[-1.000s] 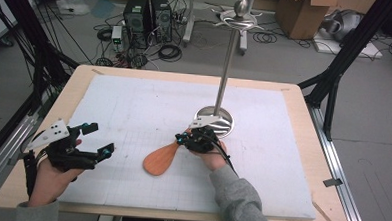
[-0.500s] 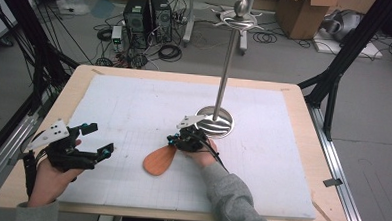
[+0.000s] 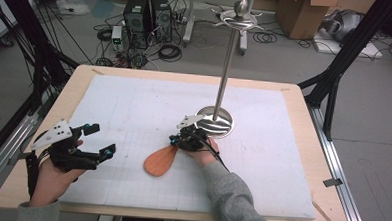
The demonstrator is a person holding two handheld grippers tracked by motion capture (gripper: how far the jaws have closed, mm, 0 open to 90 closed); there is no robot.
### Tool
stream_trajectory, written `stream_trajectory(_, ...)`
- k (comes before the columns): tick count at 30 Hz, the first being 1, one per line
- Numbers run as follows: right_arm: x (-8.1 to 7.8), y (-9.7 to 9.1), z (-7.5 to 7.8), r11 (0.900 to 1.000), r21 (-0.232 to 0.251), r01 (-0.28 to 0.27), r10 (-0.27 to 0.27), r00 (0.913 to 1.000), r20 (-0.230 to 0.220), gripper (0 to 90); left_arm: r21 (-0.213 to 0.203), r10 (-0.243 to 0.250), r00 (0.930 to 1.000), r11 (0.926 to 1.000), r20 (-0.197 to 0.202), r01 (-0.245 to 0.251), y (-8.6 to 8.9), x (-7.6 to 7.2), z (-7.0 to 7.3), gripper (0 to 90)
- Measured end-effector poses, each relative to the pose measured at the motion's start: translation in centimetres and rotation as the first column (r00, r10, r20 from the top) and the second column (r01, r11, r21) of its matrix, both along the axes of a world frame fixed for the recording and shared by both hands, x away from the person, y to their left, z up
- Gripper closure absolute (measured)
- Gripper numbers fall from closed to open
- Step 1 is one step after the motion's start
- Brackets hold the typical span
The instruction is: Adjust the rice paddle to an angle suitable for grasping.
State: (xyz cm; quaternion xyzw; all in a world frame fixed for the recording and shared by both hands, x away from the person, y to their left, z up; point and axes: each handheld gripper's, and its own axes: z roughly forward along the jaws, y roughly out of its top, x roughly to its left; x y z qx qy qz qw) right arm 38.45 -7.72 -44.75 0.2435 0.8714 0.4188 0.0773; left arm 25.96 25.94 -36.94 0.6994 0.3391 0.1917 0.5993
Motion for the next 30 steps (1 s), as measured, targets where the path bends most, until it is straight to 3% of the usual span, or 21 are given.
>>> stream_trajectory(7, -1.0, -0.6, 0.5, 0.9979, -0.058, -0.03, 0.029, 0.9995, -0.015, 90.0, -0.004, -0.008, 1.0, 1.0, 0.0, 0.008, -0.1, 0.0, 0.1, 4.0)
stream_trajectory(14, -2.0, -2.2, 0.6, 0.9979, -0.063, -0.013, 0.01, 0.9989, -0.046, 90.0, 0.0, -0.019, 0.9998, 0.9998, 0.003, 0.019, -0.5, -0.1, 0.1, 4.0)
stream_trajectory(21, -3.2, -3.9, 0.5, 0.998, -0.063, 0.0, -0.003, 0.9989, -0.046, 90.0, 0.005, -0.03, 0.9995, 0.9995, 0.004, 0.03, -0.9, -0.2, 0.2, 4.0)
stream_trajectory(25, -3.5, -3.8, 0.7, 0.9963, -0.086, 0.001, -0.003, 0.9998, -0.02, 89.8, 0.007, -0.035, 0.9994, 0.9994, 0.003, 0.035, -1.2, -0.1, 0.2, 4.0)
stream_trajectory(30, -4.0, -2.3, 1.2, 0.9983, -0.05, -0.03, 0.03, 0.9995, 0.002, 89.8, 0.015, -0.035, 0.9994, 0.9993, -0.003, 0.035, -1.3, 0.0, 0.1, 4.0)
